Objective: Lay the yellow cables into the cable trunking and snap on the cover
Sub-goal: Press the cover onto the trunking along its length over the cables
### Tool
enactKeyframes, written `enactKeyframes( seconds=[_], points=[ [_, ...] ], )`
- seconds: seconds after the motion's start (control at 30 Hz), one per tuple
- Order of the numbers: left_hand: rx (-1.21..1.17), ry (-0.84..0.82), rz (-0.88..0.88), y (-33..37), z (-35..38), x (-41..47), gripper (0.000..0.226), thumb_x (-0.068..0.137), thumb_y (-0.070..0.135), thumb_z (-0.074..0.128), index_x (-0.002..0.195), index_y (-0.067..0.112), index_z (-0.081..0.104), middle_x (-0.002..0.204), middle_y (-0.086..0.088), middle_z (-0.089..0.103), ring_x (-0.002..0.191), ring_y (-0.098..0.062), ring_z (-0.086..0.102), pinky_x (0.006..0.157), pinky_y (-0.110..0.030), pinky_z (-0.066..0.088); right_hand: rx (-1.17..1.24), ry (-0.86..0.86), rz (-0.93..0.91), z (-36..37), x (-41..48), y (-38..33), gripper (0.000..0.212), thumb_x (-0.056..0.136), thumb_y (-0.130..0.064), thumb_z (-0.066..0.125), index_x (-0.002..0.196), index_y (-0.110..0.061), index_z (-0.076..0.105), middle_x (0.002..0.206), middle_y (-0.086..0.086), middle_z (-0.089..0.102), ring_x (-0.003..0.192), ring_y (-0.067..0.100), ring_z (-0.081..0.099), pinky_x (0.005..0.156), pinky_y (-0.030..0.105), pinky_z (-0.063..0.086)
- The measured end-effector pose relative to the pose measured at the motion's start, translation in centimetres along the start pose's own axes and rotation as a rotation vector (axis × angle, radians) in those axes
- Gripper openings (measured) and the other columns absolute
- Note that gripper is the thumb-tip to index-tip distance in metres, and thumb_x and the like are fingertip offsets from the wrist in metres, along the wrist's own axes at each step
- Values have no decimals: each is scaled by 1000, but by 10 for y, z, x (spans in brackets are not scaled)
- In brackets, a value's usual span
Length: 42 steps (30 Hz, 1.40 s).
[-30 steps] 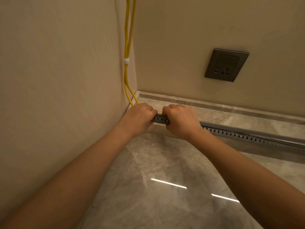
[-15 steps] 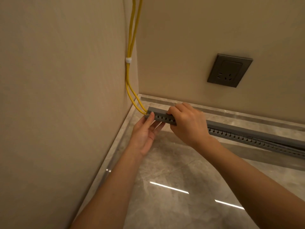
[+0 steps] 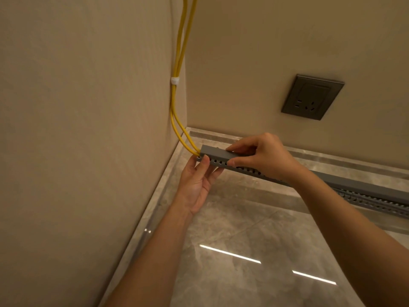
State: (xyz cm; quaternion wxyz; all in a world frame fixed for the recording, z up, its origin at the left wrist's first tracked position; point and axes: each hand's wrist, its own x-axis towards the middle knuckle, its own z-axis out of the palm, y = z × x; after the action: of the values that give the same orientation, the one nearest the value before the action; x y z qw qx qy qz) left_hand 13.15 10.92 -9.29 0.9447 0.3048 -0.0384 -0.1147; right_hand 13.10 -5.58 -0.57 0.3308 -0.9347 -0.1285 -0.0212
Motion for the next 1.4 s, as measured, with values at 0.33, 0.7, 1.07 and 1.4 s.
enactKeyframes(
  seconds=[0.33, 0.7, 1.07, 1.4],
  points=[
    [96, 42, 93, -2, 3, 2, 30, 77, 19, 60, 106, 9, 57, 94, -4, 74, 93, -16, 69, 72, -25, 57, -138, 43, -125, 1, -3, -2, 32, 78, -29, 72, 108, -19, 69, 97, -1, 70, 83, 8, 63, 77, 32, 55],
    [84, 91, 71, -2, 0, -7, 28, 77, 13, 60, 105, 7, 59, 97, -8, 70, 93, -17, 68, 72, -24, 57, -138, -15, -155, 1, 7, -5, 26, 84, -32, 66, 107, -19, 69, 93, -6, 70, 76, 1, 60, 68, 15, 48],
    [43, 99, 74, 1, 11, -6, 20, 86, 8, 53, 105, 8, 61, 100, -10, 69, 92, -16, 69, 70, -23, 56, -222, 7, -181, 5, 0, 1, 20, 91, -29, 56, 103, -22, 71, 84, -1, 73, 70, 14, 62, 62, 36, 51],
    [29, 127, 81, 1, 14, -4, 40, 77, 15, 61, 115, 5, 57, 108, -13, 66, 96, -19, 68, 70, -24, 57, -171, 137, -177, 4, -9, 1, 19, 86, -26, 64, 103, -23, 72, 87, -2, 75, 69, 8, 63, 64, 38, 55]
  ],
)
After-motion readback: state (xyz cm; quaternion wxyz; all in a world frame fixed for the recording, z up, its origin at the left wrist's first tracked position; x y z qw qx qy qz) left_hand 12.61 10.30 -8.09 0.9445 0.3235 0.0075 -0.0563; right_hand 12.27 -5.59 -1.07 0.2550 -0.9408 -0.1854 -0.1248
